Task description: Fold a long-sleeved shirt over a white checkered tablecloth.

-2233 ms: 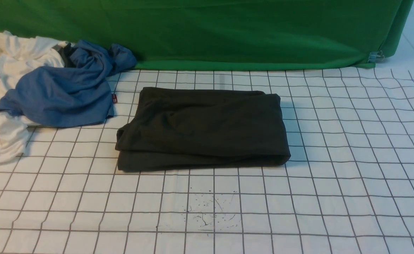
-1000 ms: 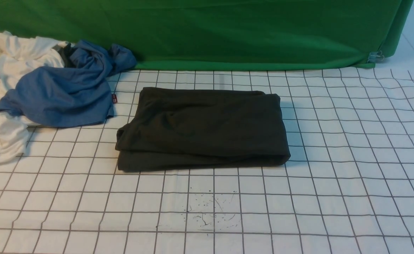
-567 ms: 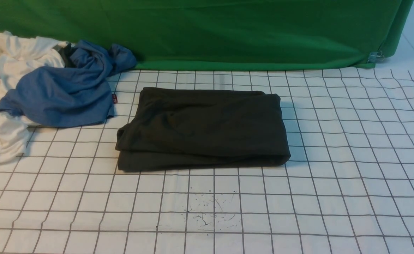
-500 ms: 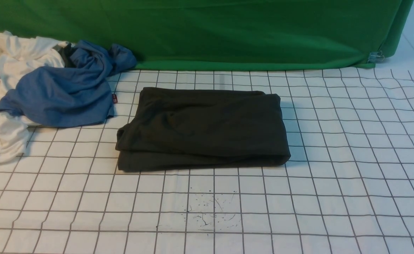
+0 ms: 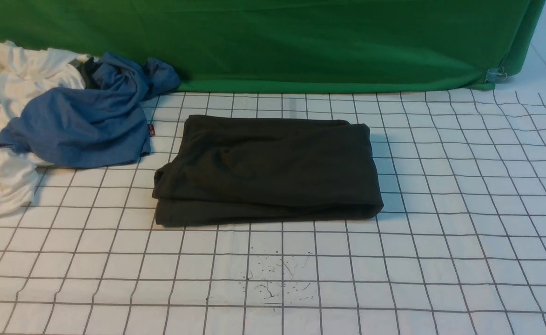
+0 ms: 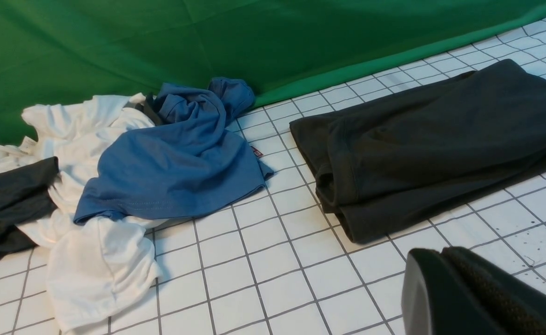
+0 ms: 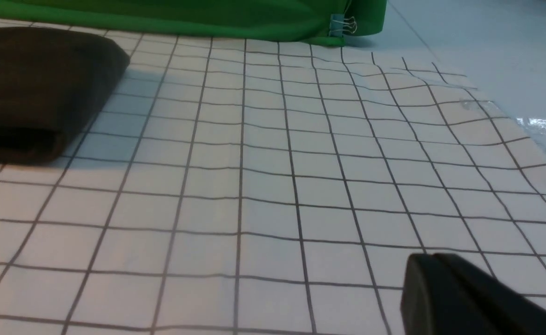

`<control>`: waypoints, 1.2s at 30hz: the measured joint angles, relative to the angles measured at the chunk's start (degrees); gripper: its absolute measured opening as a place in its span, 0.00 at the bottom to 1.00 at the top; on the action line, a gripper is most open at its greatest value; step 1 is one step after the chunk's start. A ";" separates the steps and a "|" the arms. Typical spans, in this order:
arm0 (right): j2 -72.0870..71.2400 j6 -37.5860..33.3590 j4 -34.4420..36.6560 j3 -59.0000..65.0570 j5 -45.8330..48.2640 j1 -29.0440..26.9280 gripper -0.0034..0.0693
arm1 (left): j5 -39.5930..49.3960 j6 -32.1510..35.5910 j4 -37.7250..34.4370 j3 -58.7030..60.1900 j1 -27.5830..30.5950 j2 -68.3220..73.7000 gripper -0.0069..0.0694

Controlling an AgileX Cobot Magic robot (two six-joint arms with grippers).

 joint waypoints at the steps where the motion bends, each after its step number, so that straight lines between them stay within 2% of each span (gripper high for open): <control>1: 0.00 0.15 0.00 0.00 0.00 0.00 0.07 | 0.00 0.00 0.00 0.00 0.00 0.00 0.04; 22: 0.00 0.79 0.05 0.00 0.00 0.00 0.11 | -0.68 -0.23 -0.31 0.41 0.00 0.00 0.04; 25: 0.00 0.79 0.05 0.00 0.04 0.00 0.12 | -4.16 -0.23 -0.69 3.40 0.16 0.00 0.04; 33: 0.00 0.79 0.05 0.00 0.04 0.00 0.14 | -30.52 -3.99 -0.47 19.33 9.30 -0.32 0.04; 36: 0.00 0.79 0.05 0.00 0.04 0.00 0.14 | -33.35 -5.84 1.05 23.15 11.06 -0.39 0.04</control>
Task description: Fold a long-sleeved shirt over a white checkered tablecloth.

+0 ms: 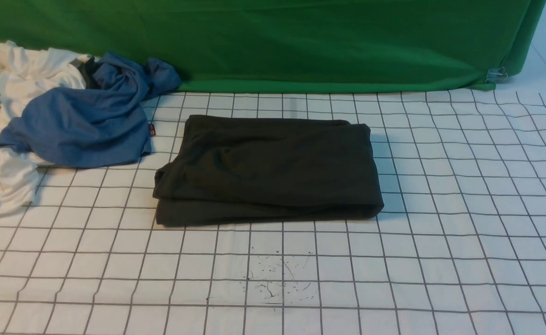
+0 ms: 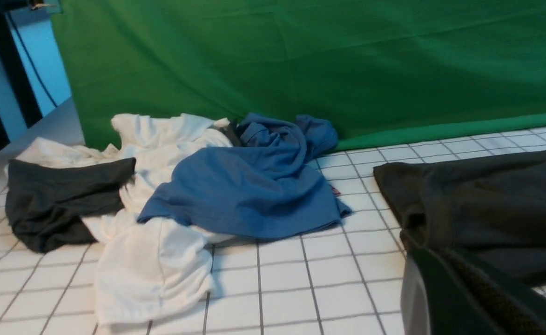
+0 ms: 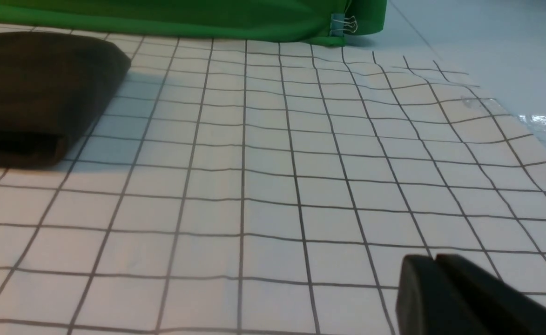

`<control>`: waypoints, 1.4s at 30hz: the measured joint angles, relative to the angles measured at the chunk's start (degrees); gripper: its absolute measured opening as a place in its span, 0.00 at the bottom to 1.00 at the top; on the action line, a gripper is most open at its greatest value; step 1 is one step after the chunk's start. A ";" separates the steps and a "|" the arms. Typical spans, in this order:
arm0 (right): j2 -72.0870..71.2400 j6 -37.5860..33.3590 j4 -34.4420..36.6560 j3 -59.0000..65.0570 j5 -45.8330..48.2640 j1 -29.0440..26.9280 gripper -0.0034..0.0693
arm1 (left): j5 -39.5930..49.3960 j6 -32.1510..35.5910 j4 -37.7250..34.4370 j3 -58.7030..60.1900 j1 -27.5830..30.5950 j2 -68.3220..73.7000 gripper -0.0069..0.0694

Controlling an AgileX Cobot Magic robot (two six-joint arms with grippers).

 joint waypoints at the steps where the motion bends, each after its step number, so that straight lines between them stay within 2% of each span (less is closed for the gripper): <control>1: 0.00 0.00 0.00 0.00 0.00 0.00 0.15 | 0.51 -0.61 0.17 0.76 0.19 -0.39 0.04; 5: 0.00 0.00 0.00 0.00 0.00 0.00 0.16 | 3.94 -1.41 -0.97 1.34 0.51 -3.43 0.04; 12: -0.02 0.00 0.00 0.00 0.05 0.00 0.19 | 12.62 3.47 -7.03 1.39 2.99 -6.35 0.04; 22: -0.02 0.00 0.00 0.00 0.07 0.00 0.22 | 12.55 4.59 -8.48 1.39 3.91 -6.35 0.04; 29: -0.02 0.00 0.00 0.00 0.07 0.00 0.24 | 12.48 4.76 -5.19 1.39 3.91 -6.35 0.04; 42: -0.02 0.00 0.00 0.00 0.07 0.00 0.26 | 12.13 4.82 -4.94 1.40 3.91 -6.35 0.05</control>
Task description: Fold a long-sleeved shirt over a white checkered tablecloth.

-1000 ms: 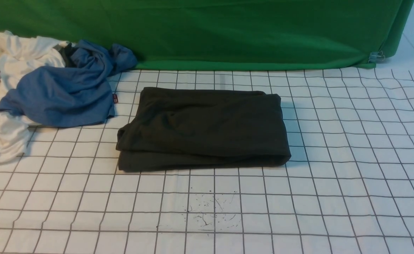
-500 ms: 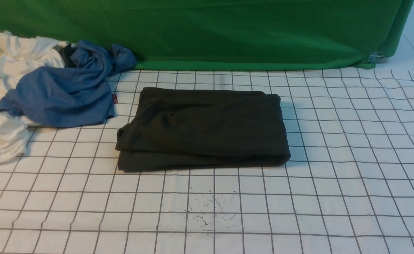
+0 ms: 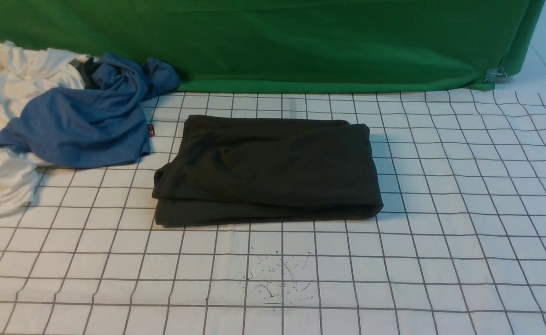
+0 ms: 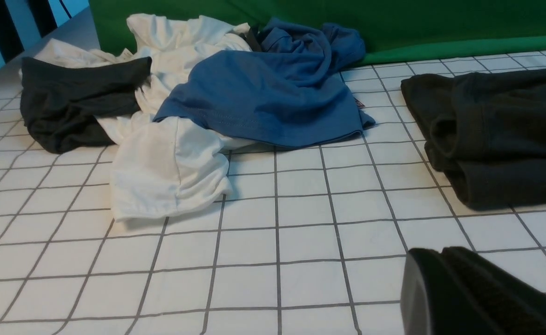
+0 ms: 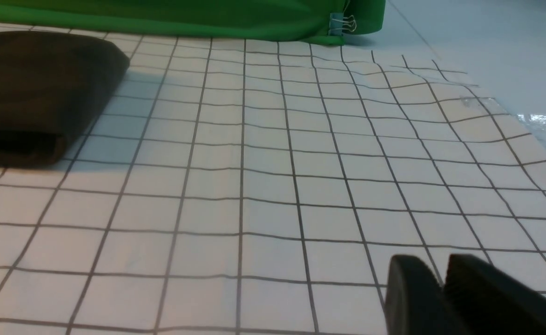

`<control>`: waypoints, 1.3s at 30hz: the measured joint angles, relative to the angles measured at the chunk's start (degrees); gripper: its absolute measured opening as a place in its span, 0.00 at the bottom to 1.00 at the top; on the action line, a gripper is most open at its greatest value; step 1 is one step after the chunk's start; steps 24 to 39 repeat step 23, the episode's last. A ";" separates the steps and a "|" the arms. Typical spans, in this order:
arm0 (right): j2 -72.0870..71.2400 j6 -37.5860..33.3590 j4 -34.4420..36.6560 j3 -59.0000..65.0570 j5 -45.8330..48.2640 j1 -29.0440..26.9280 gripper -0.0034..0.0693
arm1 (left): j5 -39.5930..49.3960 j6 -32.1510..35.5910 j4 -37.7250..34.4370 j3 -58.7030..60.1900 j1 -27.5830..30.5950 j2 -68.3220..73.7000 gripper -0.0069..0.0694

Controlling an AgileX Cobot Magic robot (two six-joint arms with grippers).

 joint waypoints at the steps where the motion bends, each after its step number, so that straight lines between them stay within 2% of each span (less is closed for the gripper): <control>1: 0.00 0.00 0.00 0.00 0.00 0.00 0.26 | 0.00 0.00 0.00 0.00 0.00 0.00 0.05; 23: 0.00 0.00 0.02 0.00 0.06 0.00 0.34 | 0.00 0.00 0.00 0.00 0.00 0.00 0.05; 39: 0.00 0.00 0.02 0.00 0.06 0.00 0.34 | 0.00 0.00 0.00 0.00 0.00 0.00 0.05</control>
